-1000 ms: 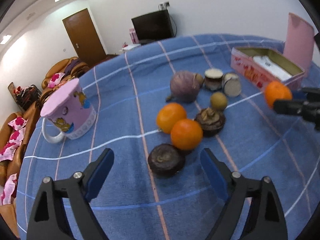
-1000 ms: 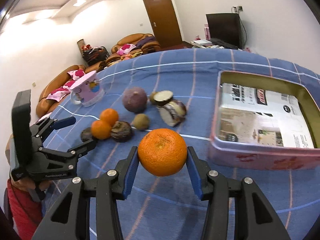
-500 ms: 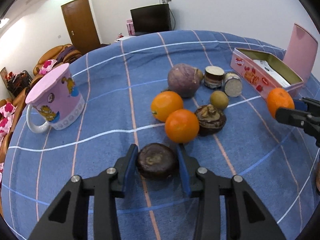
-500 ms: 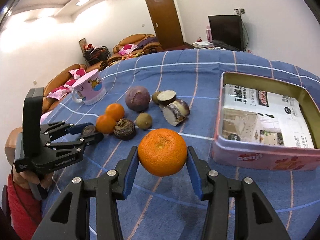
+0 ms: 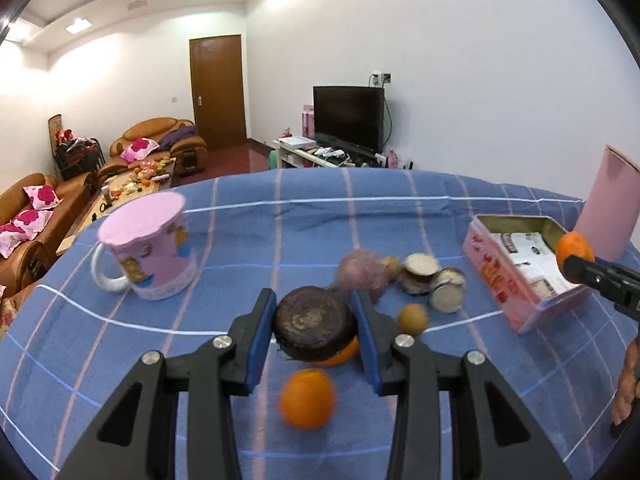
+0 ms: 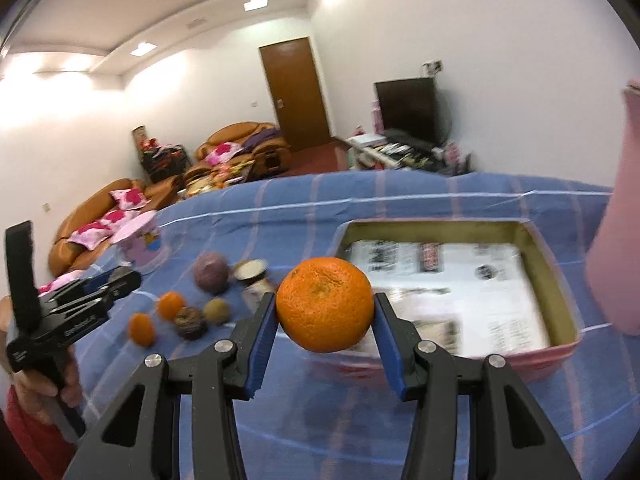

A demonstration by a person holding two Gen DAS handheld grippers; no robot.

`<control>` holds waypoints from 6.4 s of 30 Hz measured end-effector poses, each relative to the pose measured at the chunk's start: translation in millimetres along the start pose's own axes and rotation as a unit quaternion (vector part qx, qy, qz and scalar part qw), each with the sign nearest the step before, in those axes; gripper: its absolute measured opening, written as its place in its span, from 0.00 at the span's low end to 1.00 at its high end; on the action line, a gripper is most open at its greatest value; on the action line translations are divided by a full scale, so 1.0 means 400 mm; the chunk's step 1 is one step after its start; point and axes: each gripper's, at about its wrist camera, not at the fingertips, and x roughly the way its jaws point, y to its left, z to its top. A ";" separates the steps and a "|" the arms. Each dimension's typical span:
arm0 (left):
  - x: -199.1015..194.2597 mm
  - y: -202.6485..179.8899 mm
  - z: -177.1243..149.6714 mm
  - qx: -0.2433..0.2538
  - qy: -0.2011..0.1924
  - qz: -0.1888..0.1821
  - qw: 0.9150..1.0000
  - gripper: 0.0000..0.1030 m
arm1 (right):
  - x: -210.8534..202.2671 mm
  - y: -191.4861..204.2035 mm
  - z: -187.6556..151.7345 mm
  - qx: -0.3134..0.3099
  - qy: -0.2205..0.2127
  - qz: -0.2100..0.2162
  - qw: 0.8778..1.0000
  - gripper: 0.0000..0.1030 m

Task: Organize fruits
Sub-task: 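Carry the orange toward the tin tray with the right gripper while the left gripper grasps a mangosteen, then lower the orange and mangosteen into the tin tray and open both grippers, then move both tools back over the remaining fruit, then grasp an orange with the left gripper while the right gripper grasps a mangosteen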

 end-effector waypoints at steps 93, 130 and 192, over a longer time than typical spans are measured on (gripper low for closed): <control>0.063 -0.372 0.026 0.030 -0.019 0.040 0.999 1.00 | -0.083 -0.141 -0.016 0.032 -0.113 -0.150 0.982 0.86; 0.075 0.090 -0.005 -0.020 0.065 0.035 0.997 1.00 | 0.075 0.179 -0.023 -0.008 -0.042 -0.044 0.998 0.86; 0.028 0.227 -0.022 -0.112 0.002 0.103 0.988 0.33 | 0.133 0.338 -0.046 -0.071 0.014 0.016 0.997 0.43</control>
